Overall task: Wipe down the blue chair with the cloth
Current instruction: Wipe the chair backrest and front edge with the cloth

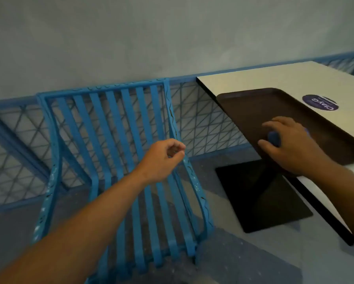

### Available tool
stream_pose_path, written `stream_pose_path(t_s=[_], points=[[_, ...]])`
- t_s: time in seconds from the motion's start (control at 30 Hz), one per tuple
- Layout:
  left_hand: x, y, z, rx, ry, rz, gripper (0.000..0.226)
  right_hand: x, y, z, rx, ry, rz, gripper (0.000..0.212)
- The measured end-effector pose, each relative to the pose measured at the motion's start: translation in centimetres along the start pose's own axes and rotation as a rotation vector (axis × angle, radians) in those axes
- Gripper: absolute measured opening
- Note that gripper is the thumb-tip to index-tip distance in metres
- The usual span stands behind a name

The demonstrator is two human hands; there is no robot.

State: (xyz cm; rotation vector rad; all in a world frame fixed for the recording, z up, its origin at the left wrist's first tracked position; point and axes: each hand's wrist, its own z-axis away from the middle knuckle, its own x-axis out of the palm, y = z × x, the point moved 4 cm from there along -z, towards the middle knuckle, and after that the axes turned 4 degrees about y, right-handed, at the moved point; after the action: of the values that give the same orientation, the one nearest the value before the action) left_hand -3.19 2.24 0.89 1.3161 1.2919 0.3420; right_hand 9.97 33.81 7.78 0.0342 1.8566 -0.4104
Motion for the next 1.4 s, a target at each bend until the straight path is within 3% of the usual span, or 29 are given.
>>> stream_pose_path(t_s=[0.1,0.2,0.53,0.7,0.93,1.2,1.4], points=[[2.2,1.1,-0.4,-0.01,-0.023,0.012,0.006,-0.2,3.9,0.5,0.223,-0.036,0.08,0.069],[4.3,2.2,-0.4,-0.014,-0.053,0.002,0.005,0.4,6.0,0.7,0.289,-0.101,0.025,0.075],[5.2,3.2,1.1,-0.103,-0.039,0.097,0.007,-0.7,7.7,-1.0,0.137,0.043,-0.061,0.049],[4.4,2.5,3.1,-0.172,-0.01,0.17,0.008,-2.6,2.8,0.0,-0.031,0.178,-0.258,0.047],[2.6,3.3,6.7,-0.221,0.054,0.317,0.014,-2.3,-8.6,6.4,-0.221,0.149,-0.58,0.048],[4.9,0.0,13.2,-0.475,0.114,0.582,0.029,10.4,-14.0,14.5,0.003,-0.082,-0.897,0.044],[6.7,-3.4,16.7,-0.578,0.171,0.493,0.022,15.9,-15.3,18.3,0.086,-0.132,-0.929,0.035]])
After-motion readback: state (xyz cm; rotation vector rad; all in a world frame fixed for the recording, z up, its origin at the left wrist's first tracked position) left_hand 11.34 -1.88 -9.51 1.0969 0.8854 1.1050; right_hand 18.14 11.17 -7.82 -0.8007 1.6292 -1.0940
